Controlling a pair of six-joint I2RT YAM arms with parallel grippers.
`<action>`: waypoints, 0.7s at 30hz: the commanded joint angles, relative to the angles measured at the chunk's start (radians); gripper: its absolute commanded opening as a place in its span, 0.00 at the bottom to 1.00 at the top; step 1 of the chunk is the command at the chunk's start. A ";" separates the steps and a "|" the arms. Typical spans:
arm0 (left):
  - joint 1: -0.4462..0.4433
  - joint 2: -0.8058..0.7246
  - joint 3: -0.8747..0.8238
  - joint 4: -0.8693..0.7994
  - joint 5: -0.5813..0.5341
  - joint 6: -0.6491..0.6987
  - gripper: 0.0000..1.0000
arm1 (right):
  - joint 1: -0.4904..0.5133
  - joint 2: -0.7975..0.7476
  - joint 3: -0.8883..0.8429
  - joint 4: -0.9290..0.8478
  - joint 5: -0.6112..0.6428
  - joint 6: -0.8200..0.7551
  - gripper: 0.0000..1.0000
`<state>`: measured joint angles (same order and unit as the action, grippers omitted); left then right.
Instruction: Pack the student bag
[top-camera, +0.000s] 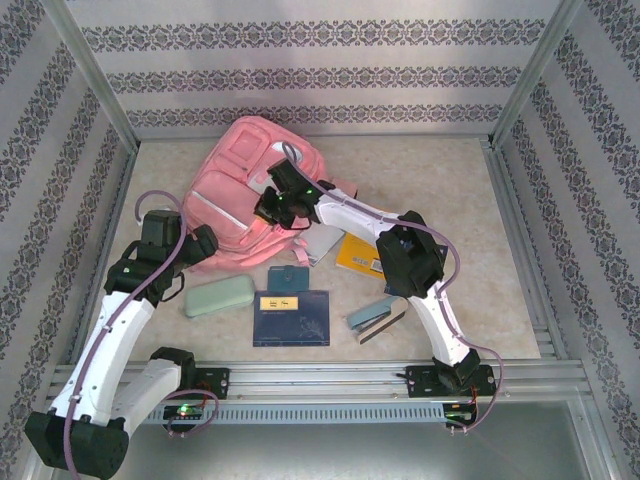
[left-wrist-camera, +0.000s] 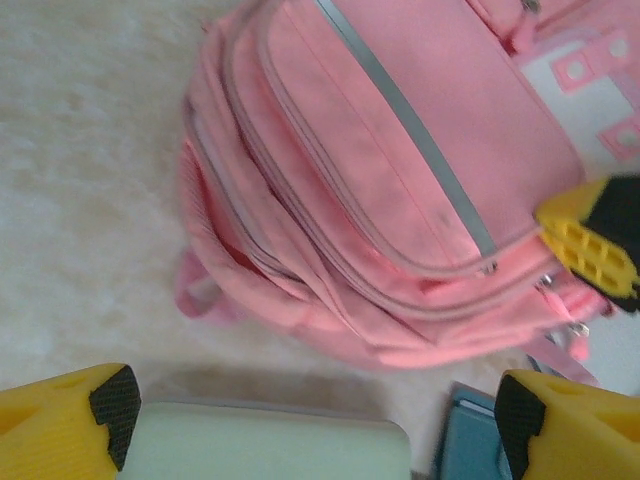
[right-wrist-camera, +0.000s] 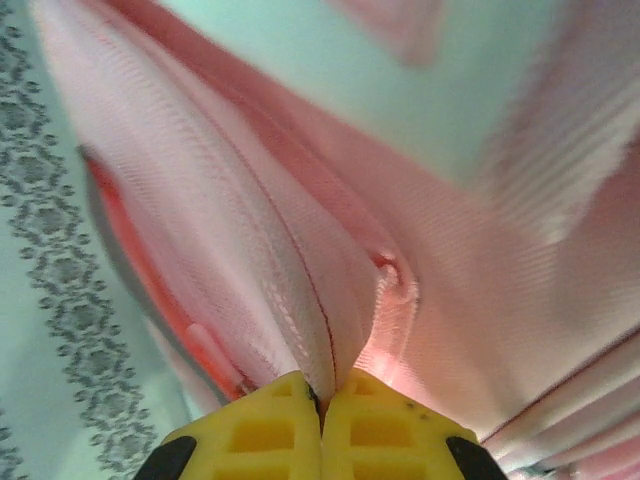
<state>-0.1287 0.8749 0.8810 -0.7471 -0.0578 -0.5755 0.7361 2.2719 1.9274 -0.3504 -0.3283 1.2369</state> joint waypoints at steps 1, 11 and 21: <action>-0.002 0.010 -0.011 0.020 0.114 0.017 0.91 | 0.009 0.015 0.171 0.010 -0.013 0.052 0.00; -0.007 0.100 0.002 0.035 0.062 -0.117 1.00 | 0.041 -0.136 0.083 0.060 0.188 0.141 0.00; -0.003 0.326 0.043 0.221 0.127 -0.186 0.98 | 0.067 -0.373 -0.357 0.363 0.356 0.298 0.00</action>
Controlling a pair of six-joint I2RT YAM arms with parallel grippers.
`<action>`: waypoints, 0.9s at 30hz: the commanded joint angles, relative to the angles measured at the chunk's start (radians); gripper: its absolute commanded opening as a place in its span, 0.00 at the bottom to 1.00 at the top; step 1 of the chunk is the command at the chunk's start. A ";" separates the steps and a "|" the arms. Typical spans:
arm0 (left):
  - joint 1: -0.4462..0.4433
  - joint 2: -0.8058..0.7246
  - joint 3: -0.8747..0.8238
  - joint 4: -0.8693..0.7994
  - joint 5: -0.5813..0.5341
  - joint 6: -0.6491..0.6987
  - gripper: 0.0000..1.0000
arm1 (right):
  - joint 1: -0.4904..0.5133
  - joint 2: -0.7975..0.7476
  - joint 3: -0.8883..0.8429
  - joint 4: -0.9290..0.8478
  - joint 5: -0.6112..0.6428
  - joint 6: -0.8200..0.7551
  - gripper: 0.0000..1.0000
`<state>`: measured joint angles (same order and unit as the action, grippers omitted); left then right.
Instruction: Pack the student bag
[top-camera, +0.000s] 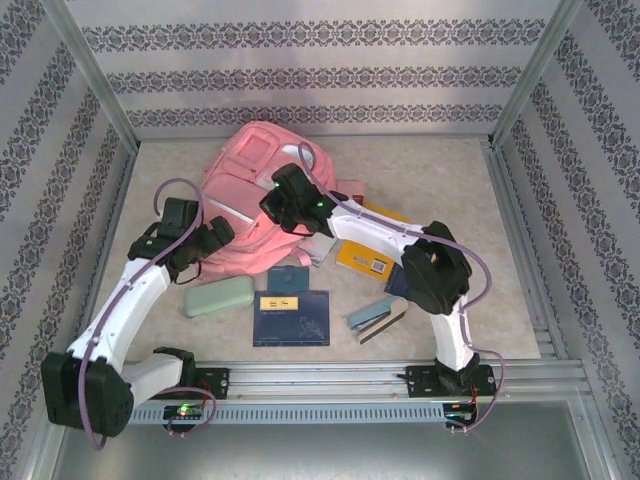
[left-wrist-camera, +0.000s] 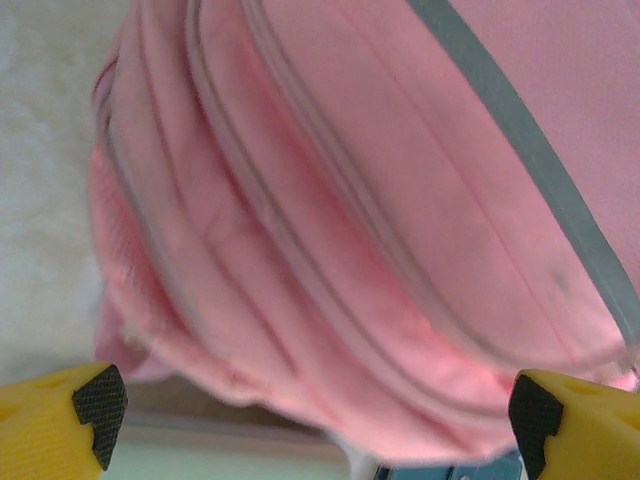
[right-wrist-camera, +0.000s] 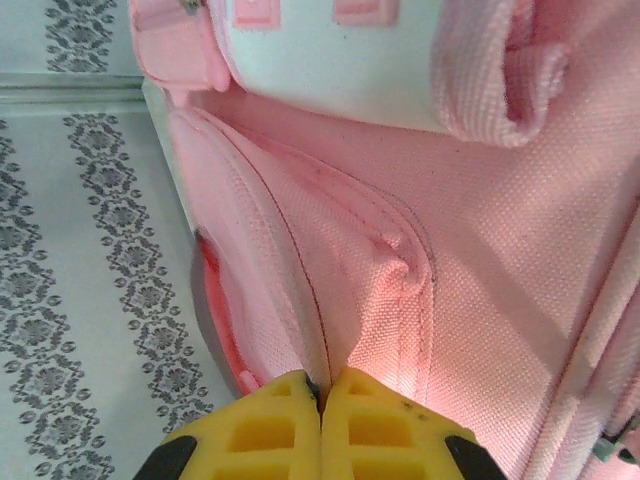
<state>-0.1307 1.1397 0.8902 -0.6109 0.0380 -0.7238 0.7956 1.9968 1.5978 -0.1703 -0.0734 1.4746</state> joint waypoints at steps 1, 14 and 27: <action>-0.001 0.095 0.040 0.100 0.043 -0.040 0.97 | 0.008 -0.105 -0.030 0.188 0.103 0.049 0.00; 0.032 0.331 0.204 0.054 -0.009 -0.060 0.90 | -0.049 0.021 0.277 -0.345 -0.027 -0.390 0.44; 0.057 0.219 0.037 0.065 0.065 -0.118 0.90 | -0.276 0.263 0.725 -0.781 0.031 -0.813 0.47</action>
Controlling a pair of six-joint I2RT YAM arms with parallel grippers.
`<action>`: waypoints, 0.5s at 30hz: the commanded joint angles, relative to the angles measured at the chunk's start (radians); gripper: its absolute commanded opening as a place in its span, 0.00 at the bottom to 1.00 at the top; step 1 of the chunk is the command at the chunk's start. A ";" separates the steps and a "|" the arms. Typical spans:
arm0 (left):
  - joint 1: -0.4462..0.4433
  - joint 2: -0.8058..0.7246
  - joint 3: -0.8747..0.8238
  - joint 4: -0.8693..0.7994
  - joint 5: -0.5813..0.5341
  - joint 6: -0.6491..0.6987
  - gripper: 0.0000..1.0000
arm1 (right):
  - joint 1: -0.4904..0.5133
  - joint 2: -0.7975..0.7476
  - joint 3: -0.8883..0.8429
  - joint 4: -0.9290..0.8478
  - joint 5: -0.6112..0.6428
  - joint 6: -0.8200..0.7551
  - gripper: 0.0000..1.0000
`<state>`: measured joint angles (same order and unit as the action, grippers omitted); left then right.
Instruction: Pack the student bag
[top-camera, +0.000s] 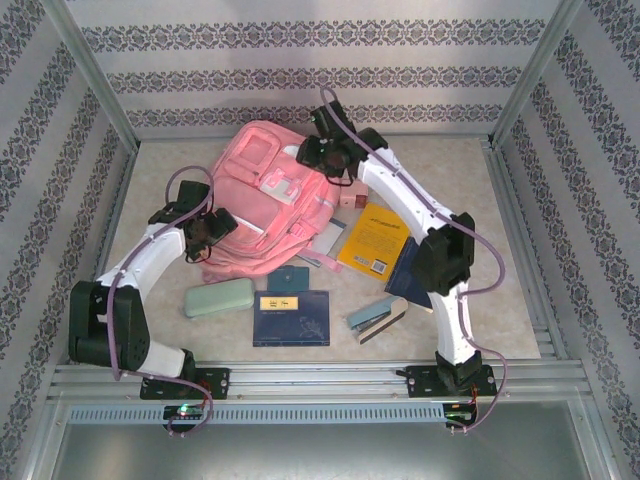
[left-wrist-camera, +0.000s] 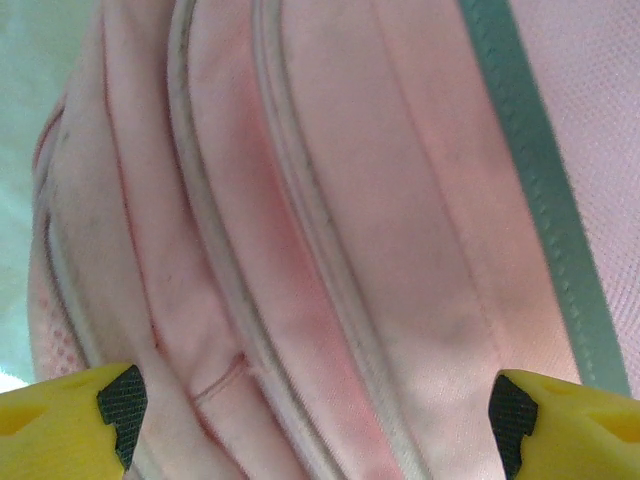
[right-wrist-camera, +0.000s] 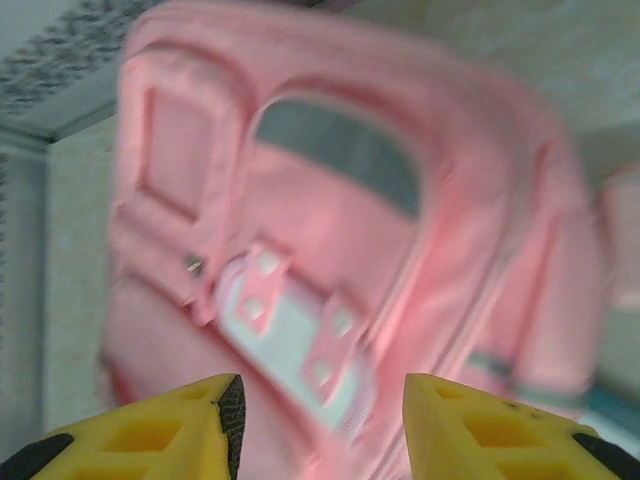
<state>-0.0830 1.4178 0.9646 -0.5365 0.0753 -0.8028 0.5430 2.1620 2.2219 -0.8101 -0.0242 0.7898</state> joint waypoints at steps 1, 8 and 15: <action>0.009 -0.069 -0.050 -0.008 0.035 -0.043 0.90 | -0.034 0.132 0.151 -0.159 -0.030 -0.147 0.48; 0.009 -0.065 -0.101 -0.007 0.033 -0.031 0.90 | -0.098 0.290 0.346 -0.272 -0.080 -0.187 0.53; 0.009 -0.026 -0.104 0.031 0.046 -0.044 0.90 | -0.129 0.176 0.027 -0.015 -0.186 -0.098 0.49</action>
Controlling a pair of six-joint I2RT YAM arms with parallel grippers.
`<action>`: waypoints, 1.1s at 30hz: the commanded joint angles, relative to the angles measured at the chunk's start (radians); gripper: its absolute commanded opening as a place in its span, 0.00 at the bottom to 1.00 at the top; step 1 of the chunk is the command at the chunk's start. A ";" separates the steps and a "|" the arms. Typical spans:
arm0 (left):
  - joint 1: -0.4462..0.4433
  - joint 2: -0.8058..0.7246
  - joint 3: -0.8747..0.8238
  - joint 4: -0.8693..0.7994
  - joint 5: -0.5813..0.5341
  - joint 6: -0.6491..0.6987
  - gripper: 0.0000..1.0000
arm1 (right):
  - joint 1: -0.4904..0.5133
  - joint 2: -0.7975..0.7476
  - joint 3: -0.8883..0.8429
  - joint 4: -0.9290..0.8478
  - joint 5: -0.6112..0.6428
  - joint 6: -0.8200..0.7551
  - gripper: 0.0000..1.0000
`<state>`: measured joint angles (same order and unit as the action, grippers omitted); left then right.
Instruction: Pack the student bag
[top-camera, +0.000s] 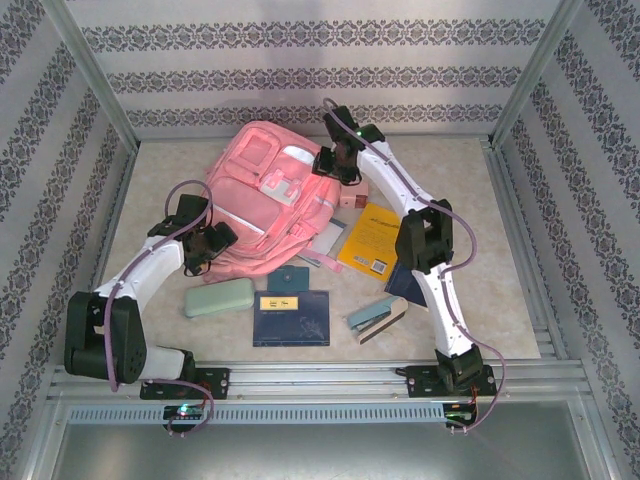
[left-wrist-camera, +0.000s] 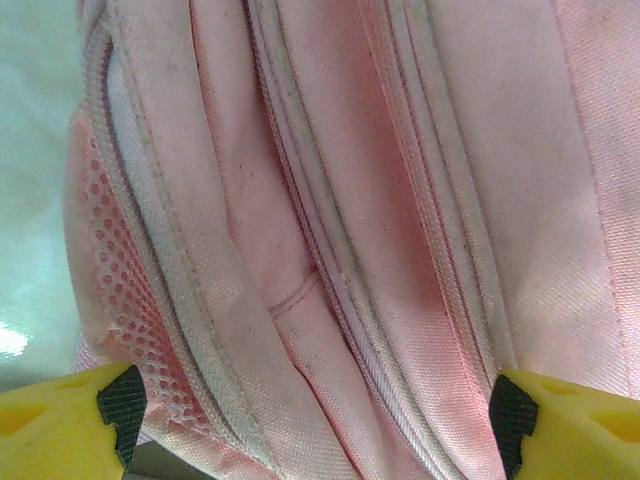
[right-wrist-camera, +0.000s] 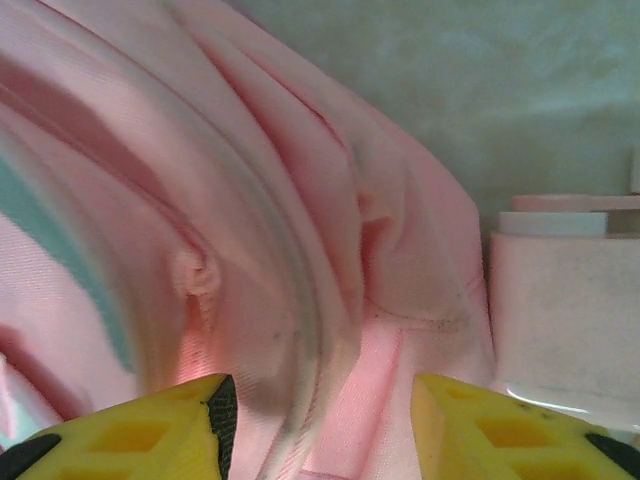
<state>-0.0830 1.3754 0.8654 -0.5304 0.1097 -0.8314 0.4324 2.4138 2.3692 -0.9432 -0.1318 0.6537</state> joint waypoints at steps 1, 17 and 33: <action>0.009 0.020 -0.005 0.029 0.009 -0.015 0.90 | -0.026 -0.095 -0.179 0.181 -0.109 0.062 0.48; 0.009 0.122 0.031 0.051 -0.040 0.012 0.88 | -0.063 -0.052 -0.293 0.409 -0.231 0.144 0.16; 0.010 0.155 0.047 0.042 -0.069 0.012 0.86 | -0.053 -0.096 -0.392 0.572 -0.250 0.234 0.00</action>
<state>-0.0830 1.5021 0.8879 -0.4854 0.0849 -0.8310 0.3710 2.3718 2.0235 -0.4118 -0.3870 0.8516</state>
